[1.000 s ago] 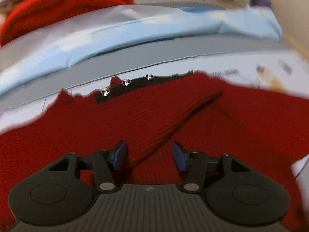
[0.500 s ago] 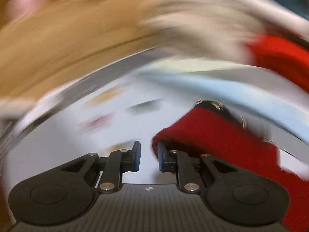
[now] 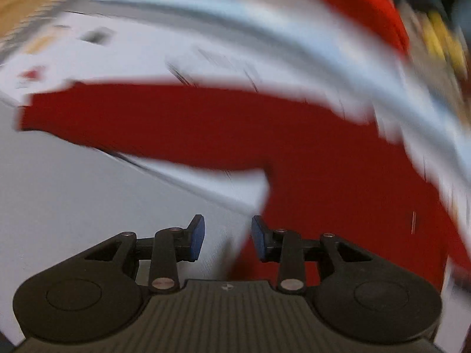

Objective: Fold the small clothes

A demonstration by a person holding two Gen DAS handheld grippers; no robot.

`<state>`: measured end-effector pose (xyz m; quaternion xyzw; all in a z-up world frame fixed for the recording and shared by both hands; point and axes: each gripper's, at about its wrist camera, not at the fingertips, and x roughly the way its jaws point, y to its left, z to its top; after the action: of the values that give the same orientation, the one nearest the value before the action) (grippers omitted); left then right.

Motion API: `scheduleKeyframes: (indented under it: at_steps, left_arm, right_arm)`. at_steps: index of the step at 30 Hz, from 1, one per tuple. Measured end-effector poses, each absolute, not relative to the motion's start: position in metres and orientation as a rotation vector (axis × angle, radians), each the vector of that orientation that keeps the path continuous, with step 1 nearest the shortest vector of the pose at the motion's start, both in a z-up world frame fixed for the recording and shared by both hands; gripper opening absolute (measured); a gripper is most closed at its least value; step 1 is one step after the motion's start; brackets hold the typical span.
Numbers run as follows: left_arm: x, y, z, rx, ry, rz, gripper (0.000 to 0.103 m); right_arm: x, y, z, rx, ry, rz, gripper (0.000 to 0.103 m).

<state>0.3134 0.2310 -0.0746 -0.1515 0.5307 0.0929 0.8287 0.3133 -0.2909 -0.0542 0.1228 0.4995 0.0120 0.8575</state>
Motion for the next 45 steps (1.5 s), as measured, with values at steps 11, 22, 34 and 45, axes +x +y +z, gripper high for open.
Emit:
scheduleKeyframes:
  at_steps: [11,22,34,45]
  left_arm:
    - [0.279,0.205,-0.139,-0.078,1.354,-0.018,0.035]
    - [0.188,0.22,-0.138,-0.149,1.494,0.027,0.035]
    - [0.119,0.209,-0.106,-0.195,1.281,-0.049,0.008]
    - [0.135,0.185,-0.1,-0.031,1.171,-0.085,0.022]
  right_arm:
    - [0.277,-0.338,-0.115,0.16,1.226,0.019,0.058]
    - [0.204,-0.356,-0.111,0.167,1.384,0.022,0.053]
    - [0.139,-0.385,-0.09,0.323,1.243,0.012,0.007]
    - [0.128,-0.403,-0.081,0.279,1.124,-0.22,0.005]
